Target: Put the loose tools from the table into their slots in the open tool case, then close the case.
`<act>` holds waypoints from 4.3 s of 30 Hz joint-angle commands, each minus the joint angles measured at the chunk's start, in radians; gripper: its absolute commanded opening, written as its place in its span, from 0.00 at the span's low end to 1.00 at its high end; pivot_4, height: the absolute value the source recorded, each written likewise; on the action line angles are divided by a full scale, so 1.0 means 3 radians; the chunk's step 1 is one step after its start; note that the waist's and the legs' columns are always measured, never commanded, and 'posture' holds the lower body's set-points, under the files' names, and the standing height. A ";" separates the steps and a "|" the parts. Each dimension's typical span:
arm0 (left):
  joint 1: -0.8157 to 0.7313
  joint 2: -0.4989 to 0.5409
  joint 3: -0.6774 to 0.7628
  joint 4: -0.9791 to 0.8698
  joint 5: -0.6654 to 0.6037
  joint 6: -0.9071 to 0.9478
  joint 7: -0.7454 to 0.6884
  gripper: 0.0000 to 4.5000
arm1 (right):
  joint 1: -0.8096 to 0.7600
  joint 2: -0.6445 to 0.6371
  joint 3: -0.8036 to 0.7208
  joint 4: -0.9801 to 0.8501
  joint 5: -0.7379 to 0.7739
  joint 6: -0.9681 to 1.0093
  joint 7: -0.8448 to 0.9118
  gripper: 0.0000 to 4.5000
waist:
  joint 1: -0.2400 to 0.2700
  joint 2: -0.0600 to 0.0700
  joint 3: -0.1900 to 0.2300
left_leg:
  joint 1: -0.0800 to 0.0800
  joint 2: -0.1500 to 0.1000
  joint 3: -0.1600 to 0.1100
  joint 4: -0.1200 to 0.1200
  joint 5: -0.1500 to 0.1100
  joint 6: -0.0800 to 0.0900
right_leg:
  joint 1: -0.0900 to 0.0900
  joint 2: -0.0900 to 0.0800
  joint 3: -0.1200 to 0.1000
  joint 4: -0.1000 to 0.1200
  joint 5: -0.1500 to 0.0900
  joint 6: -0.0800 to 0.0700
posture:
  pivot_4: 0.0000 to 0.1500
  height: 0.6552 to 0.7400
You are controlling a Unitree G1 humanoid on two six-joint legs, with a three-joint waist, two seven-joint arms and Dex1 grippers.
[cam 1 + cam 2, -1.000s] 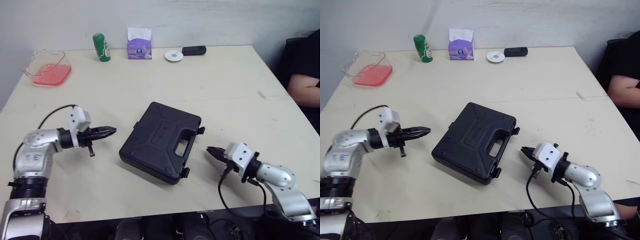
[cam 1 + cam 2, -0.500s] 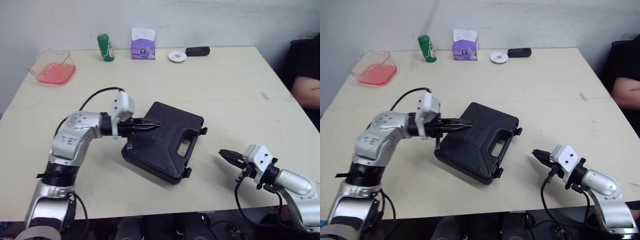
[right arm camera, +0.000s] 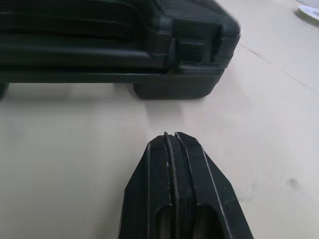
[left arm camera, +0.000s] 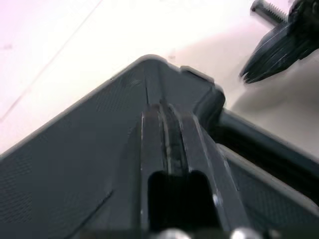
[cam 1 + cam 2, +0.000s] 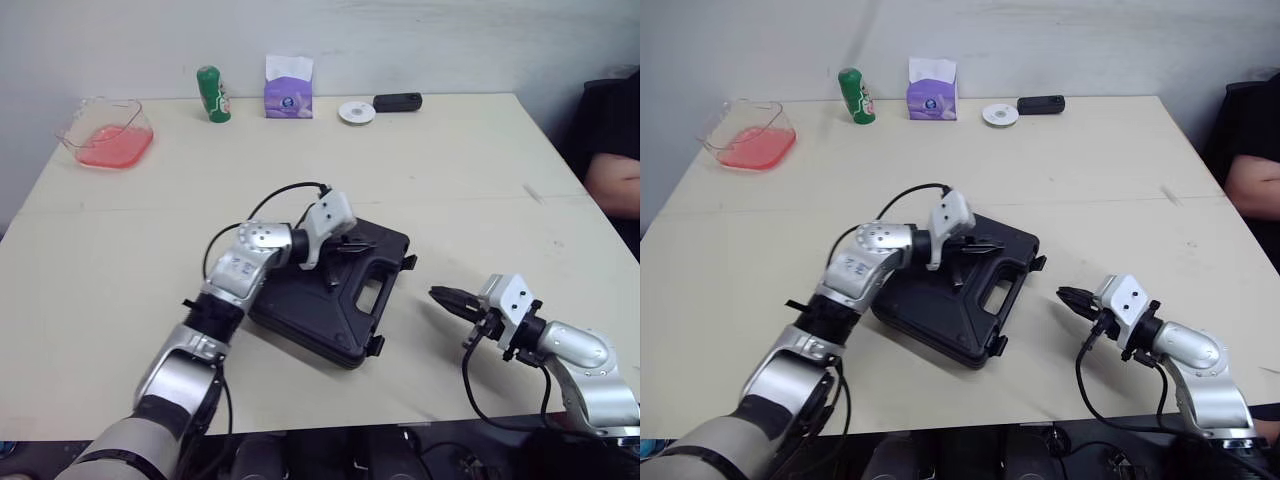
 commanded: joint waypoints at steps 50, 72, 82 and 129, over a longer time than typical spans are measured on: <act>0.0372 -0.0258 -0.0587 0.0394 0.0544 0.0194 -0.0308 0.01 | -0.0808 0.0244 0.0299 0.0352 -0.0264 -0.0279 -0.0075 0.00 | -0.0003 0.0015 -0.0050 | 0.0028 0.0003 -0.0023 -0.0005 -0.0015 0.0008 | 0.0055 -0.0027 -0.0029 -0.0035 -0.0001 0.0001 | 1.00 1.00; 0.0540 -0.0181 -0.0715 0.0276 0.0677 0.0368 -0.0440 0.01 | -0.0911 0.0271 0.0427 0.0303 -0.0359 -0.0164 0.0037 0.00 | -0.0027 0.0006 -0.0092 | 0.0041 0.0006 -0.0017 -0.0038 -0.0015 0.0004 | 0.0058 -0.0026 -0.0025 -0.0052 -0.0001 0.0001 | 1.00 1.00; 0.0376 -0.0126 -0.0345 -0.0303 0.0392 0.0099 -0.0474 0.01 | -0.0793 -0.0015 0.0128 0.0220 -0.0277 -0.0077 0.0066 0.00 | -0.0023 0.0017 -0.0087 | 0.0072 0.0007 -0.0015 -0.0064 -0.0019 0.0003 | 0.0080 -0.0026 -0.0020 -0.0061 -0.0005 -0.0006 | 1.00 1.00; 0.2070 0.1488 -0.0135 -0.2513 -0.0202 -0.0049 -0.0787 0.01 | 0.0871 -0.0270 0.0261 -0.0963 0.0309 0.0120 0.0575 0.00 | 0.0001 0.0043 -0.0021 | 0.0025 -0.0002 -0.0020 -0.0057 -0.0013 0.0014 | 0.0043 -0.0030 -0.0019 -0.0064 0.0002 0.0004 | 1.00 1.00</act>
